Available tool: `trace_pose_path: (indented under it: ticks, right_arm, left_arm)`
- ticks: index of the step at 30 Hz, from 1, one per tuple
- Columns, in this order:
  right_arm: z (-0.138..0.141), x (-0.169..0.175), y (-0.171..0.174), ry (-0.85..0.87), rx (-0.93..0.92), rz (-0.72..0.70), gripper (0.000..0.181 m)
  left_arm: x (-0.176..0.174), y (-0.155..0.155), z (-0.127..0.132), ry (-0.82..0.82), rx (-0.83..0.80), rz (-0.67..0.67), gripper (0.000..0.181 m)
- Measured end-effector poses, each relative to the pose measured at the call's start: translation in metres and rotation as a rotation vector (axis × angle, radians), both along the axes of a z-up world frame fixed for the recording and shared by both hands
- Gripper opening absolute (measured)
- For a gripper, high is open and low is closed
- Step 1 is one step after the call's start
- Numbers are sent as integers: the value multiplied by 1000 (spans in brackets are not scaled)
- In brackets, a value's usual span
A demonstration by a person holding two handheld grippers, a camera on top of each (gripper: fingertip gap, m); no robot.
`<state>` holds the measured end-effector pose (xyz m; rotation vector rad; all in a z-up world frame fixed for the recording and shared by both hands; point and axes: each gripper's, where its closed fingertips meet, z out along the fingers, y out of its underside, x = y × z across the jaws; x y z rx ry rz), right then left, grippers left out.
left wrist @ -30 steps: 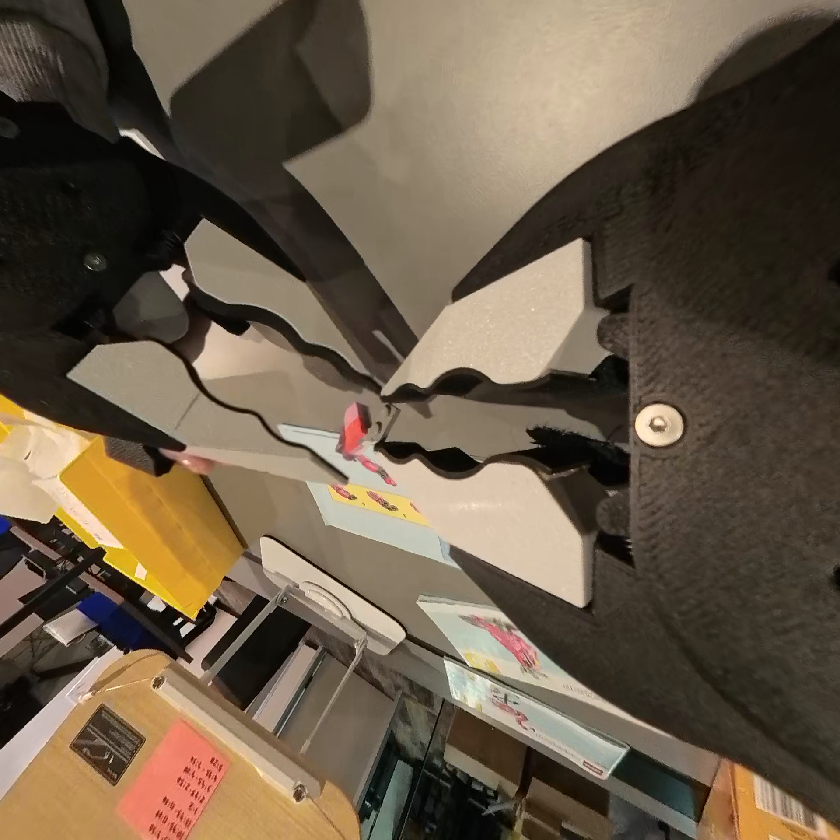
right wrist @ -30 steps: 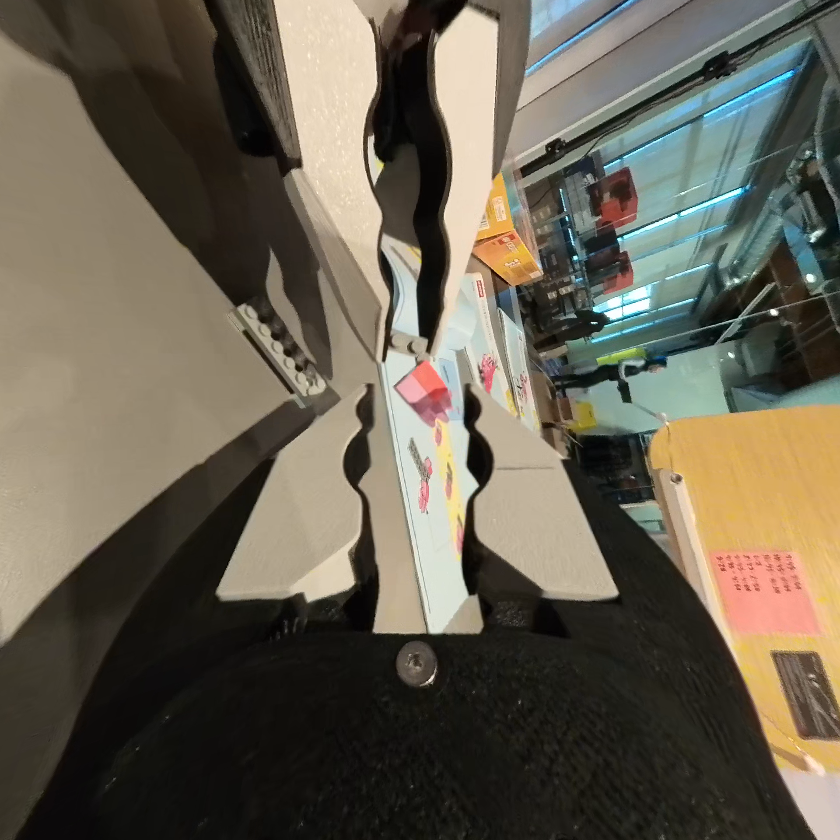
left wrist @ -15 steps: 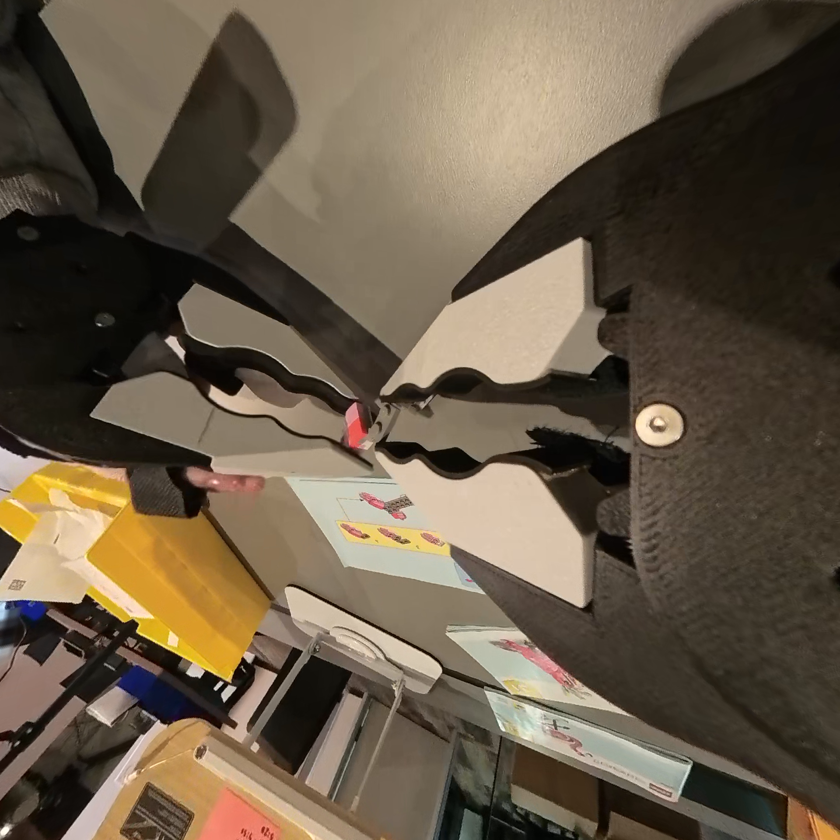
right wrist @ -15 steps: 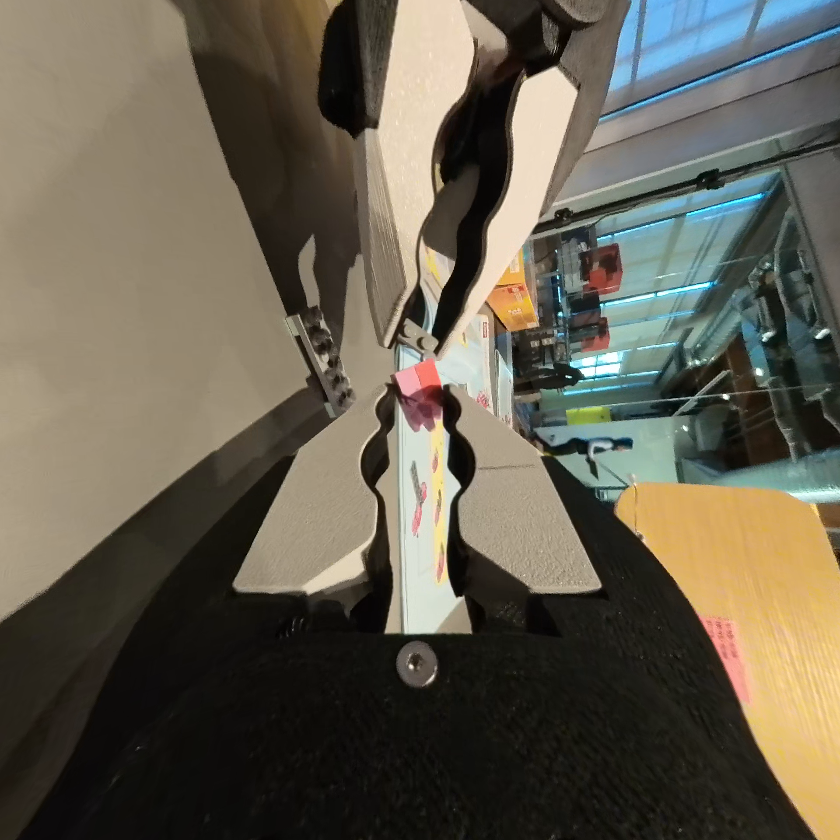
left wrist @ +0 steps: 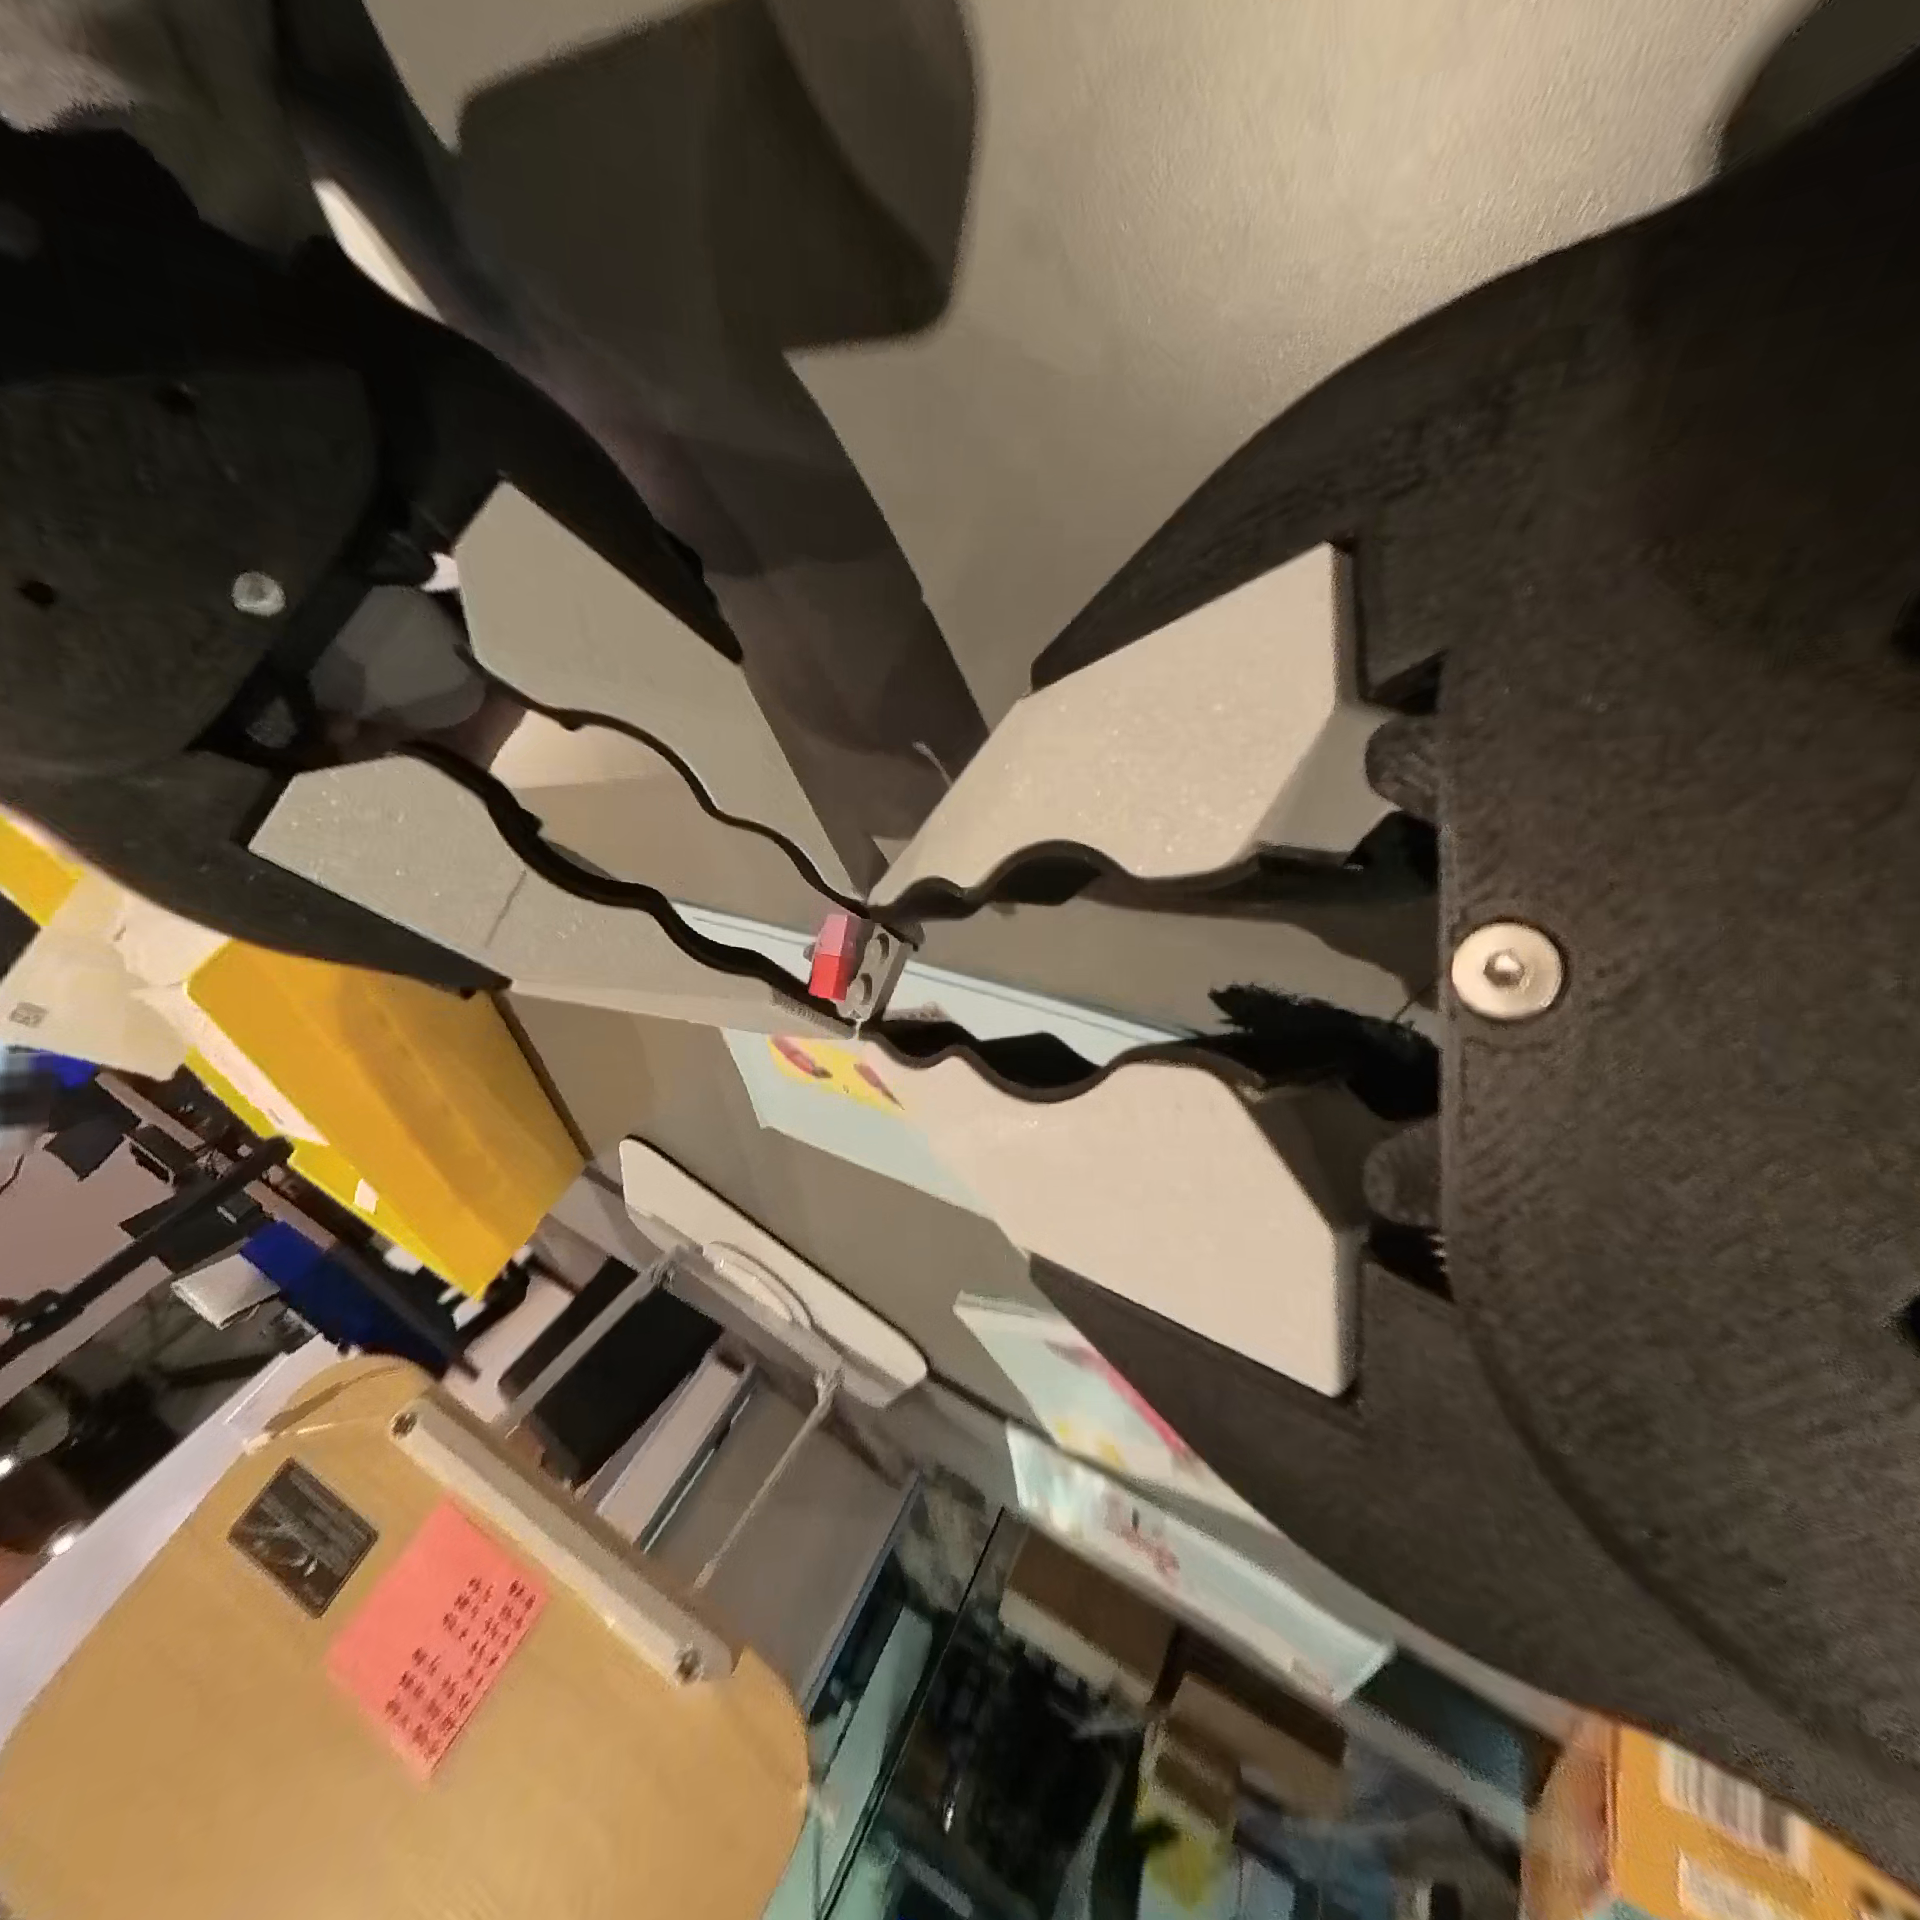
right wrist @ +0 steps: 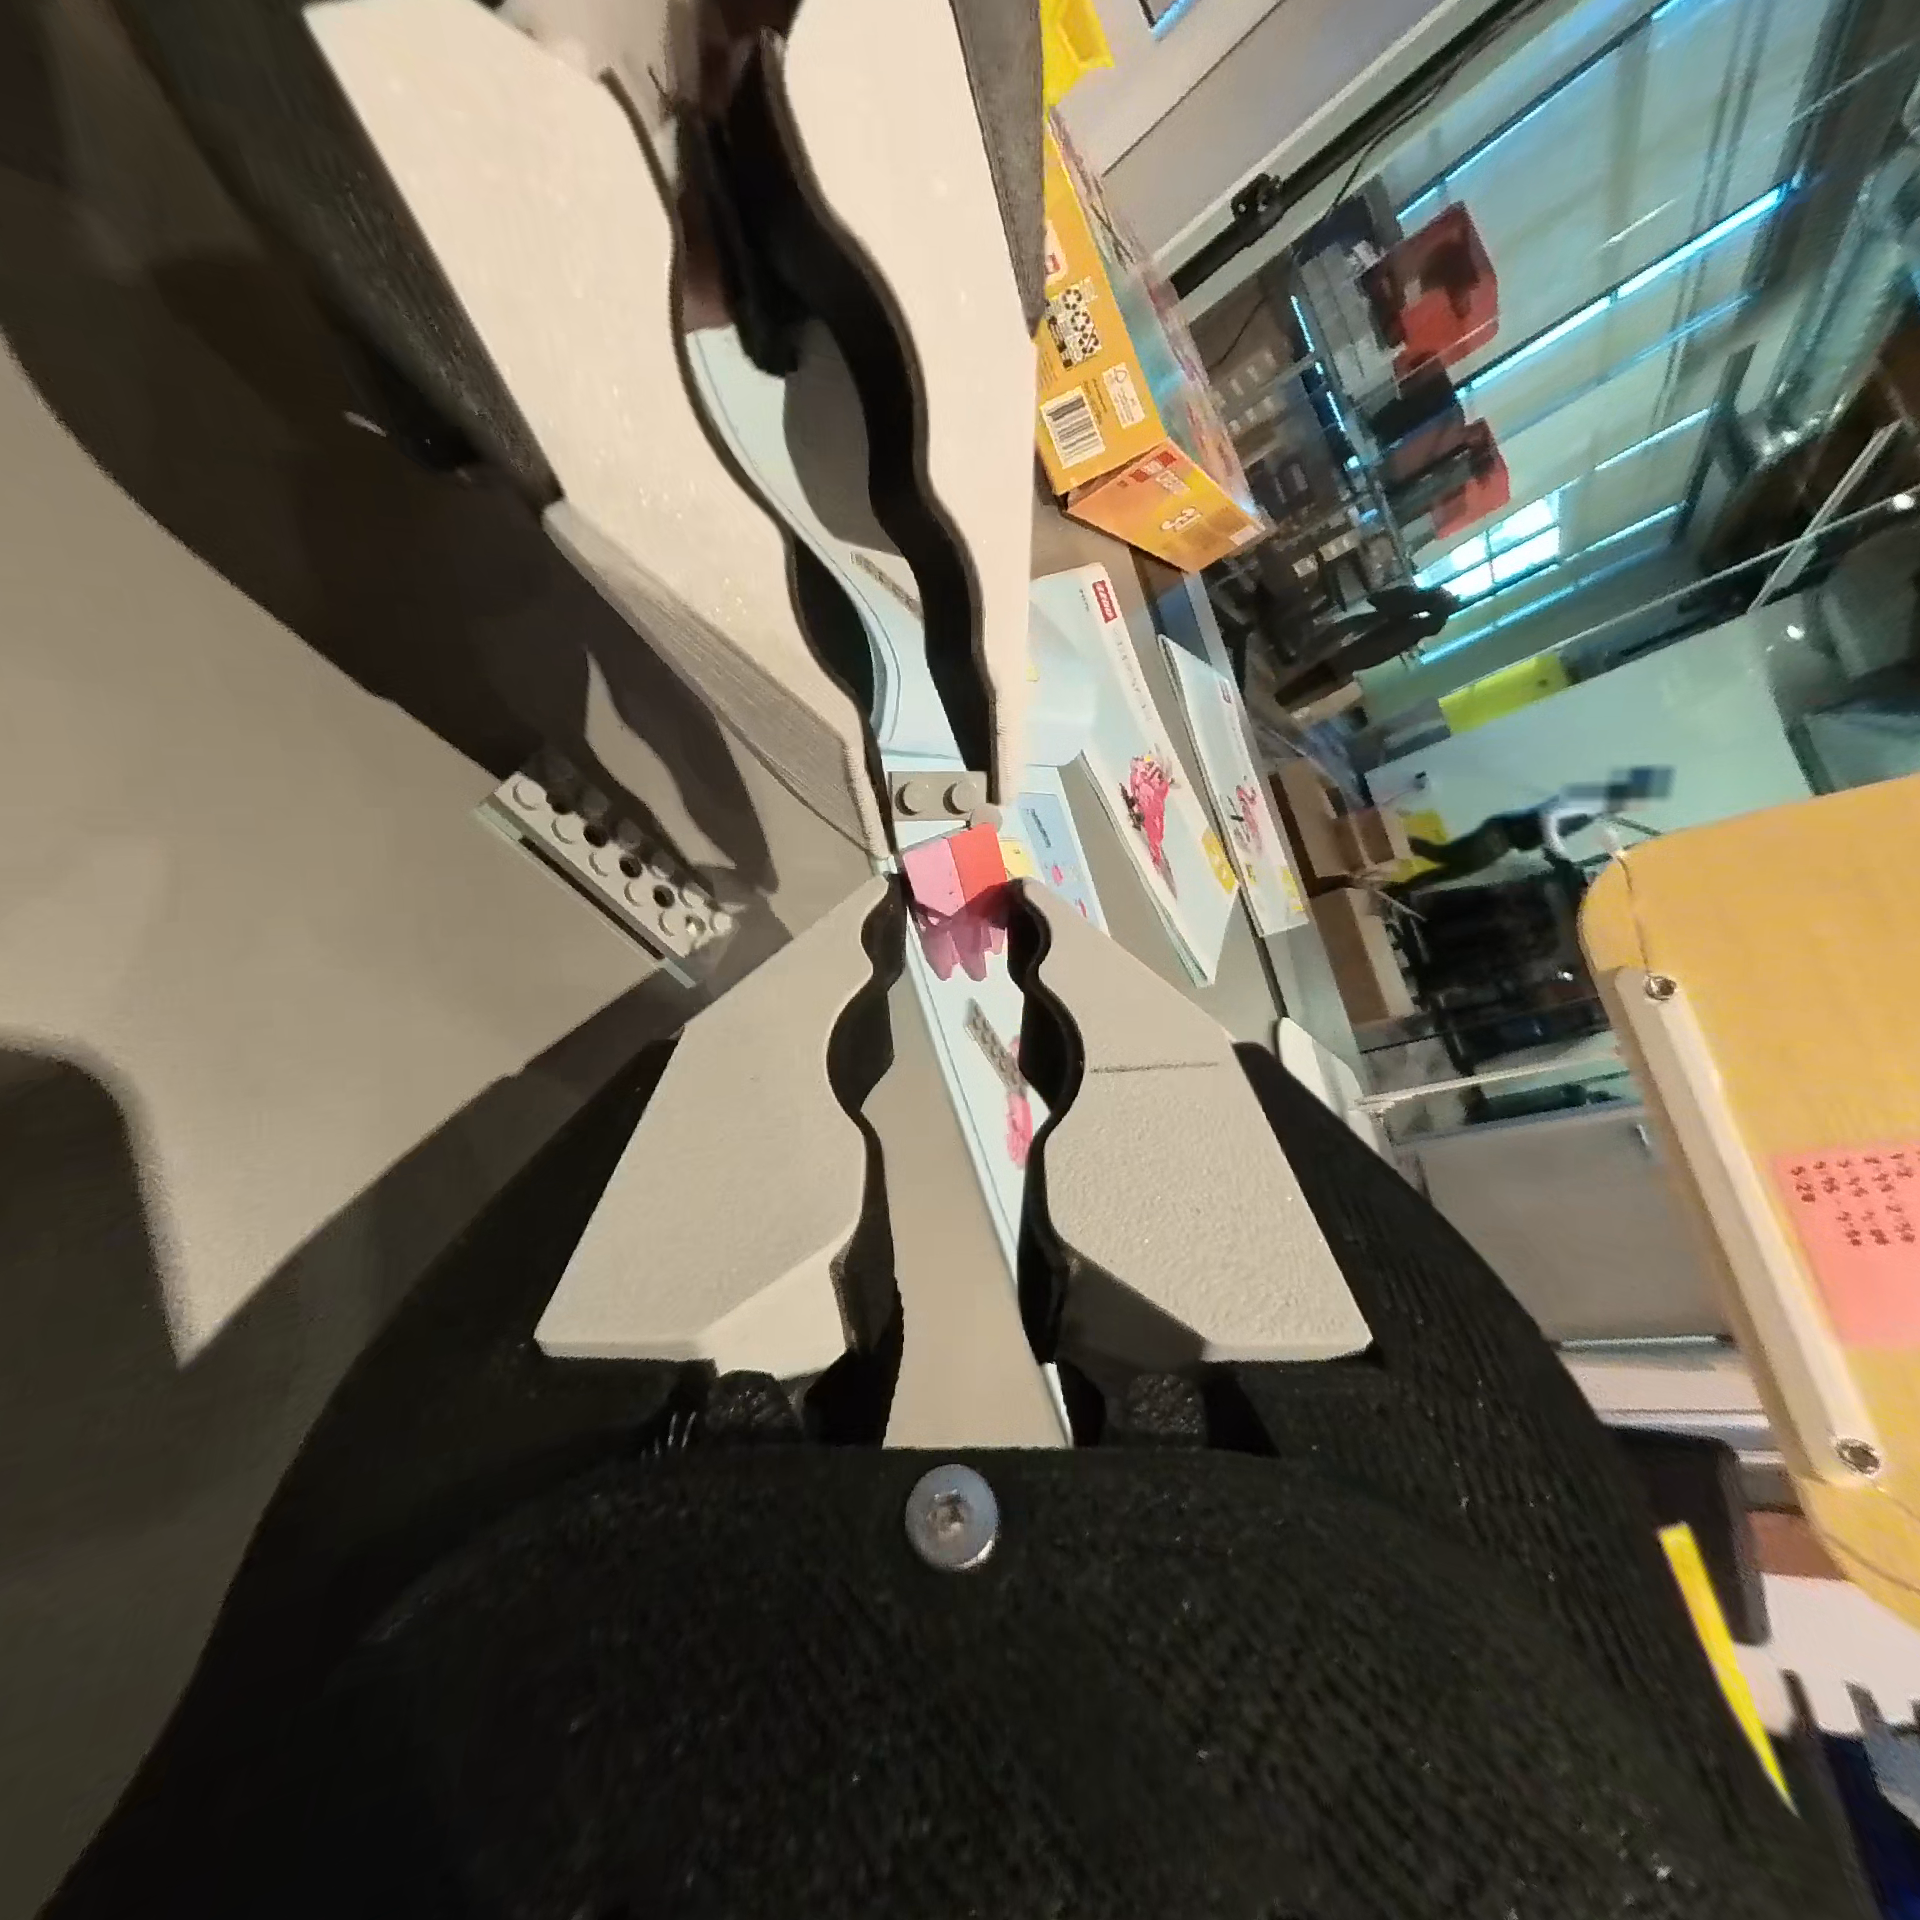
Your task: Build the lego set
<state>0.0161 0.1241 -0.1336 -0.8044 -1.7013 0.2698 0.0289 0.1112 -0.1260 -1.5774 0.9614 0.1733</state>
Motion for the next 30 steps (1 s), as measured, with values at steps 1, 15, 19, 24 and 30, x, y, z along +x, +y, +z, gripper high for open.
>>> trace_pose_path:
  ticks: [1, 15, 19, 24, 30]
  right_arm:
    - [1, 0, 0, 6, -4, 2, 17]
    - [9, 2, 7, 51, -47, -28, 17]
    - [6, 2, 6, 39, -36, -20, 17]
    - [6, 2, 4, 33, -25, -10, 17]
    - [4, 2, 2, 23, -1, 0, 17]
  left_arm:
    - [2, -2, 1, -34, -27, -20, 24]
    - [1, -4, 13, -39, 45, -29, 12]
    - [1, -3, 13, -39, 55, -22, 15]
    - [0, -2, 9, -27, 40, -13, 19]
    - [-1, -1, 8, -12, 46, -6, 17]
